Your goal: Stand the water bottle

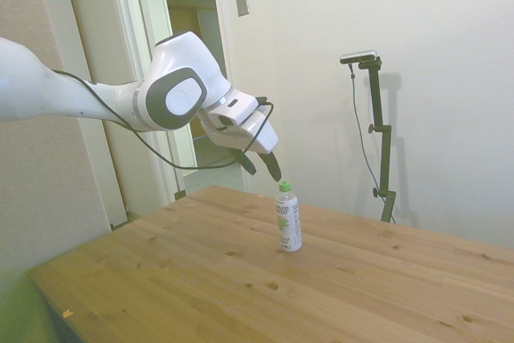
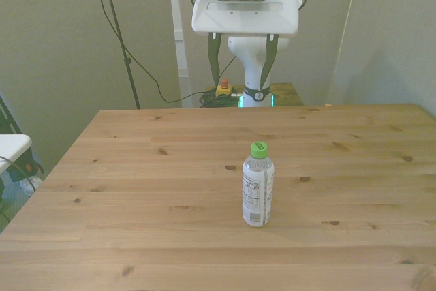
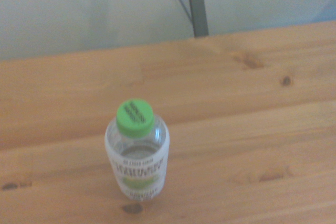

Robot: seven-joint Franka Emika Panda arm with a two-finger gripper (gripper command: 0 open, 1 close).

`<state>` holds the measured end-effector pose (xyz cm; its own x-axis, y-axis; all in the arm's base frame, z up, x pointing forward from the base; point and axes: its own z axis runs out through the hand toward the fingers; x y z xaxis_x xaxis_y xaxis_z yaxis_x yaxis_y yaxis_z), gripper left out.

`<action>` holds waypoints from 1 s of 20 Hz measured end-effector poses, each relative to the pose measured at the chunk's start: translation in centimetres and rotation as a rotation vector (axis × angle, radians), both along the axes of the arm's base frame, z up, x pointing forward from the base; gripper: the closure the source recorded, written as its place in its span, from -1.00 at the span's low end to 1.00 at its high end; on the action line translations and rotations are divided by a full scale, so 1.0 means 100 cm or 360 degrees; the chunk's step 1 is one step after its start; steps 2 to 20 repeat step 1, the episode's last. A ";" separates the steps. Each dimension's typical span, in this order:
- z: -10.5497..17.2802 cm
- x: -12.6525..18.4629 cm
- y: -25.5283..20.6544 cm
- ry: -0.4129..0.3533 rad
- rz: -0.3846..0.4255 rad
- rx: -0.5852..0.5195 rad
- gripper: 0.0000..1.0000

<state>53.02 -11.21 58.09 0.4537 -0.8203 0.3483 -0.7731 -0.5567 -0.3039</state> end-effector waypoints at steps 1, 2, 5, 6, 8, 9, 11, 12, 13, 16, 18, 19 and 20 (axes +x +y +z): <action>-0.003 -0.005 0.001 0.0040 0.0016 -0.0005 -1.00; -0.003 -0.005 0.001 0.0040 0.0016 -0.0005 -1.00; -0.003 -0.005 0.001 0.0040 0.0016 -0.0005 -1.00; -0.003 -0.005 0.001 0.0040 0.0016 -0.0005 -1.00; -0.003 -0.005 0.001 0.0040 0.0016 -0.0005 -1.00; -0.003 -0.005 0.001 0.0040 0.0016 -0.0005 -1.00; -0.003 -0.005 0.001 0.0040 0.0016 -0.0005 -1.00; -0.003 -0.005 0.001 0.0040 0.0016 -0.0005 -1.00; -0.003 -0.005 0.001 0.0040 0.0016 -0.0005 -1.00; -0.003 -0.005 0.001 0.0040 0.0016 -0.0005 -1.00; -0.003 -0.005 0.001 0.0040 0.0016 -0.0005 -1.00; -0.003 -0.005 0.001 0.0040 0.0016 -0.0005 -1.00; -0.003 -0.005 0.001 0.0040 0.0016 -0.0005 -1.00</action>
